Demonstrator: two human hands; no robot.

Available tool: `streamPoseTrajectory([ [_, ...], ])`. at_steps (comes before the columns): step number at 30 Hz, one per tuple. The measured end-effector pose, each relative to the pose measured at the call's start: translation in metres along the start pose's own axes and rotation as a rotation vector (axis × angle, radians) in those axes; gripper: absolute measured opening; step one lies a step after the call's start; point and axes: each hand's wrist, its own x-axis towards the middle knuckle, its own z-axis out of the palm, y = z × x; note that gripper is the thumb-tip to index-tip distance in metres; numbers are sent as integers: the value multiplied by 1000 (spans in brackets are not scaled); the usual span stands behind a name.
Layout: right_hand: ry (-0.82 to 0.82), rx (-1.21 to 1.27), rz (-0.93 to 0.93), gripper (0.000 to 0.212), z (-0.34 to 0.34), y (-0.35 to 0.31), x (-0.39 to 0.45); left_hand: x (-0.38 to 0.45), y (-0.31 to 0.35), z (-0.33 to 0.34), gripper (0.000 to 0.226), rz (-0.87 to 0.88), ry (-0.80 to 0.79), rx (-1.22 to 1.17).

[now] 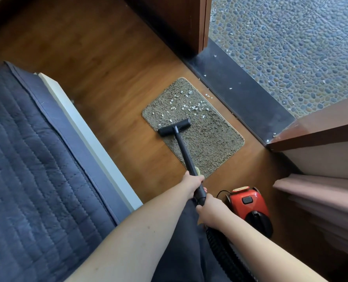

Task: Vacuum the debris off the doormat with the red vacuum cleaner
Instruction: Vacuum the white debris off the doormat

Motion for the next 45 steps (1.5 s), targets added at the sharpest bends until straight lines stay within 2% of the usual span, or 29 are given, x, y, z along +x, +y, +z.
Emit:
streamPoseTrajectory([
  [3,-19,10,8,43,4,5,-4,-2,-9,1,51,0,-1,-40],
  [10,-35,-32,-6,46,4,-16,6,11,0,-16,80,11,68,-76],
  [17,-4,-91,-33,46,-14,-61,24,22,40,-38,73,59,86,-31],
  [20,-68,-100,27,49,-24,-76,32,40,53,-41,90,72,106,-26],
  [21,-91,-90,43,50,-27,-80,35,45,56,-42,89,63,95,-33],
  [24,-81,-44,55,51,-31,-85,42,31,69,-45,64,59,68,-37],
  [26,-92,-31,85,52,-31,-84,39,32,69,-46,59,49,55,-37],
  [29,-12,-68,-17,50,-28,-74,33,27,64,-45,61,36,40,-16],
  [31,18,-73,-18,55,-26,-66,27,19,58,-40,49,28,35,-31],
  [34,11,-84,-22,45,-20,-51,18,16,41,-31,41,-4,-6,-71],
  [36,6,-95,-16,42,-16,-48,15,15,34,-30,48,-10,5,-76],
  [40,-22,-97,-2,44,-11,-60,22,18,41,-42,78,6,12,-76],
  [45,-22,-105,-61,47,-23,-97,43,37,77,-64,74,63,57,-24],
])
